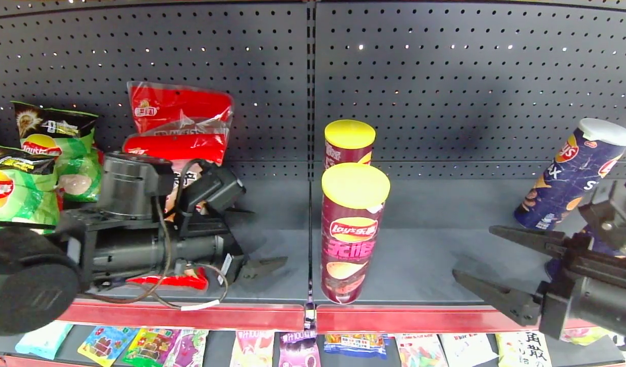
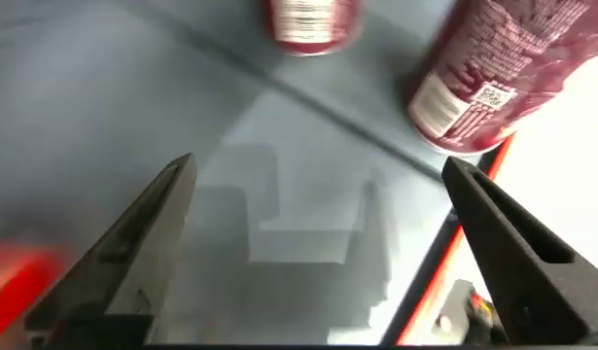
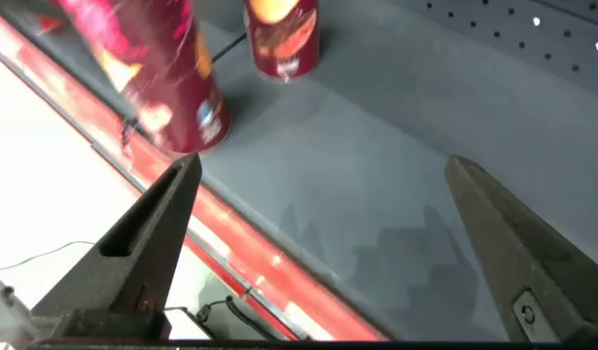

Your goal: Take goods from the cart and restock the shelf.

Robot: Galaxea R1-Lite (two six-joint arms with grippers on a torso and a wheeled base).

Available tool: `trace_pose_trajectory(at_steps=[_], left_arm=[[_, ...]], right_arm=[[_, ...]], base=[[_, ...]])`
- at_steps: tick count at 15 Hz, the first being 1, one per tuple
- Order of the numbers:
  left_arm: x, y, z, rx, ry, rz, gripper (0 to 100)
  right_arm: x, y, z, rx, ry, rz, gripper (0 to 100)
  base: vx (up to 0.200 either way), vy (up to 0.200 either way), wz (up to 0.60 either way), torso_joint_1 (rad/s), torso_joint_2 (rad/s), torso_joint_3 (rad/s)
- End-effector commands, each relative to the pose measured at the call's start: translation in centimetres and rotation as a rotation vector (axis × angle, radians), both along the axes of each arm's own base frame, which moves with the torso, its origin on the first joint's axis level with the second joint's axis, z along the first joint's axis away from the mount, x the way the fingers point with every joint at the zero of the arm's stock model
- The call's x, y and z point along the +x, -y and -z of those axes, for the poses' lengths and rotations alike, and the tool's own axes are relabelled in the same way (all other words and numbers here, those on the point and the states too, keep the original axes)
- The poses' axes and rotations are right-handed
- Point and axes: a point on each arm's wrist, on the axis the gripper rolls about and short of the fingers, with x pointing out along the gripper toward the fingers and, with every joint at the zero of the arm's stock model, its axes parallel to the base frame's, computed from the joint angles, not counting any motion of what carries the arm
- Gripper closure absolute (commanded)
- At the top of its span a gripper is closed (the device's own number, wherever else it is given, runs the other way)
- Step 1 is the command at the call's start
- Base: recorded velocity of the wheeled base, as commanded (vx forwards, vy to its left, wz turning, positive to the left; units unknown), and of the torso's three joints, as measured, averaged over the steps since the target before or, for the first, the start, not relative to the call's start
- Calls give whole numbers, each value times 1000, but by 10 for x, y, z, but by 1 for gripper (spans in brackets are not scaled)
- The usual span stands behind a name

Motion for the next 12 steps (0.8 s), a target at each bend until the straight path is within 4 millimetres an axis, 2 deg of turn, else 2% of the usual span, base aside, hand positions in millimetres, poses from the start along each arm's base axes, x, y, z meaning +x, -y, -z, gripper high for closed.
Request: trace_pose_trajectory(at_steps=[1, 2, 3, 4, 5, 6, 7, 8, 10, 12], left_arm=[[-57, -38, -40, -102, 103, -250, 0], [-75, -49, -43, -97, 133, -366, 0], [-118, -74, -46, -56, 194, -567, 0], [-145, -88, -43, -48, 185, -579, 0], [-161, -97, -39, -39, 174, -595, 0], [-186, -110, -32, -42, 154, -635, 0], [-212, -124, -23, -23, 148, -737, 0], [-226, -130, -15, 6, 132, -818, 0], [-240, -134, -10, 9, 142, -858, 0], [-242, -134, -10, 3, 148, -857, 0]], right_arm=[[-36, 21, 10, 20, 48, 28, 0], [-46, 29, 15, 20, 67, 78, 0], [-61, 46, 19, 7, 77, 211, 0], [-69, 54, 15, 10, 83, 266, 0], [-75, 57, 13, 15, 82, 289, 0], [-82, 62, 13, 16, 83, 326, 0], [-89, 66, 13, 21, 107, 389, 0], [-89, 69, 13, 19, 115, 445, 0], [-89, 73, 13, 14, 116, 542, 0], [-89, 75, 13, 11, 117, 569, 0]], base=[[0, 0, 0, 0, 0, 0], [0, 0, 0, 0, 0, 0], [0, 0, 0, 0, 0, 0], [0, 0, 0, 0, 0, 0], [0, 0, 0, 0, 0, 0], [0, 0, 0, 0, 0, 0], [0, 0, 0, 0, 0, 0], [0, 0, 0, 0, 0, 0], [0, 0, 0, 0, 0, 0], [0, 0, 0, 0, 0, 0]])
